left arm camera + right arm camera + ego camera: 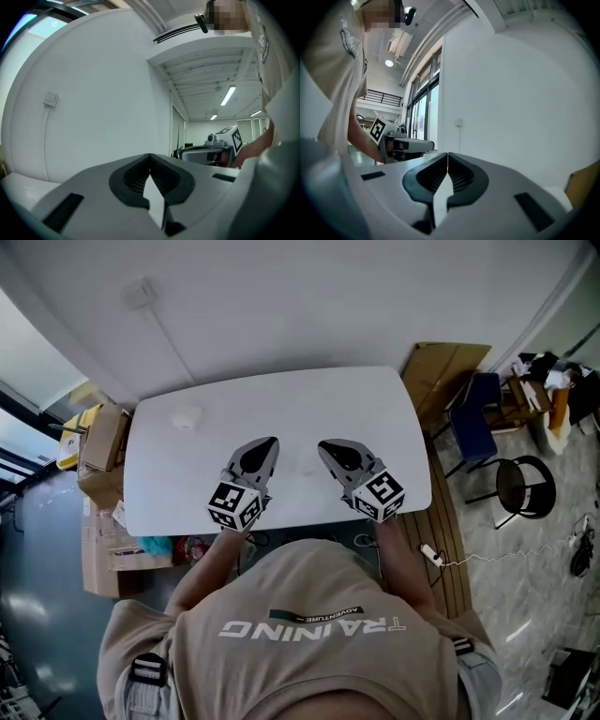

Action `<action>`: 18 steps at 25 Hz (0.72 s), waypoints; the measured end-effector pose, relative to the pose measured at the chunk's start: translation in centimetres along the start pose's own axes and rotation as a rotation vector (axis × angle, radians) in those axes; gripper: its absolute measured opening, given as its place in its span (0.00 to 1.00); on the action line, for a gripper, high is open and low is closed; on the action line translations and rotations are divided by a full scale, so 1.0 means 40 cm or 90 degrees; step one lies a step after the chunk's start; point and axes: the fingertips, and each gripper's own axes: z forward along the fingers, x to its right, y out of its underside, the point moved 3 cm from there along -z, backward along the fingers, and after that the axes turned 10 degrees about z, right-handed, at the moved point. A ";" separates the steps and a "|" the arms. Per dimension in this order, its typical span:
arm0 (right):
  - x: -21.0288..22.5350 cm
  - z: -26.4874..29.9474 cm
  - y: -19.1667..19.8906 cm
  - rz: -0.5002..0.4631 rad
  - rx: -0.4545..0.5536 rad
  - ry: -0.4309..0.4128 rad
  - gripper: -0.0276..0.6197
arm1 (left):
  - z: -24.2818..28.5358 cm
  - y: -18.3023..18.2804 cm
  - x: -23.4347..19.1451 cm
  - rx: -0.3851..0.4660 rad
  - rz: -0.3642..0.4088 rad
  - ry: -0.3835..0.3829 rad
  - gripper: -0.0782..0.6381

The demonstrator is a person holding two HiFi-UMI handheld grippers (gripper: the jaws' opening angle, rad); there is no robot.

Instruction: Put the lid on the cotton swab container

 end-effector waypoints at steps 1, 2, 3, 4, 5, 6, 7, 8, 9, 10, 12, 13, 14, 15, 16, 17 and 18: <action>0.004 0.002 -0.002 -0.001 -0.002 0.000 0.07 | 0.002 0.001 -0.001 0.000 0.001 0.000 0.13; 0.007 0.003 -0.003 -0.001 -0.003 0.001 0.07 | 0.004 0.004 -0.002 -0.001 0.000 -0.001 0.13; 0.011 0.004 -0.003 0.000 -0.004 0.001 0.07 | 0.005 0.008 -0.004 -0.003 -0.002 -0.001 0.13; 0.015 0.005 -0.001 0.002 -0.006 0.001 0.07 | 0.006 0.013 -0.005 -0.005 -0.005 -0.002 0.13; 0.019 0.007 0.002 0.006 -0.008 0.001 0.07 | 0.006 0.018 -0.006 -0.008 -0.007 -0.002 0.13; 0.023 0.007 0.004 0.009 -0.010 0.000 0.07 | 0.006 0.022 -0.008 -0.011 -0.009 -0.003 0.13; 0.026 0.007 0.005 0.011 -0.011 0.000 0.07 | 0.006 0.025 -0.009 -0.012 -0.011 -0.004 0.13; 0.030 0.007 0.007 0.011 -0.013 0.000 0.07 | 0.007 0.027 -0.010 -0.012 -0.014 -0.005 0.13; 0.033 0.008 0.010 0.011 -0.016 0.000 0.07 | 0.007 0.028 -0.012 -0.011 -0.017 -0.007 0.13; 0.037 0.010 0.013 0.011 -0.019 -0.001 0.07 | 0.008 0.030 -0.016 -0.010 -0.021 -0.009 0.13; 0.044 0.018 0.024 0.014 -0.025 -0.001 0.07 | 0.010 0.037 -0.026 -0.009 -0.024 -0.017 0.13; 0.047 0.022 0.030 0.016 -0.027 0.000 0.07 | 0.010 0.042 -0.031 -0.010 -0.026 -0.020 0.13; 0.049 0.023 0.035 0.019 -0.029 0.000 0.07 | 0.008 0.048 -0.034 -0.012 -0.028 -0.022 0.13; 0.051 0.023 0.041 0.022 -0.030 0.001 0.07 | 0.006 0.054 -0.035 -0.014 -0.030 -0.024 0.13; 0.052 0.021 0.045 0.024 -0.031 0.002 0.07 | 0.003 0.059 -0.035 -0.017 -0.032 -0.026 0.13; 0.054 0.018 0.048 0.027 -0.032 0.004 0.07 | 0.001 0.063 -0.034 -0.020 -0.034 -0.027 0.13; 0.057 0.015 0.051 0.029 -0.034 0.005 0.07 | 0.000 0.067 -0.033 -0.022 -0.036 -0.029 0.13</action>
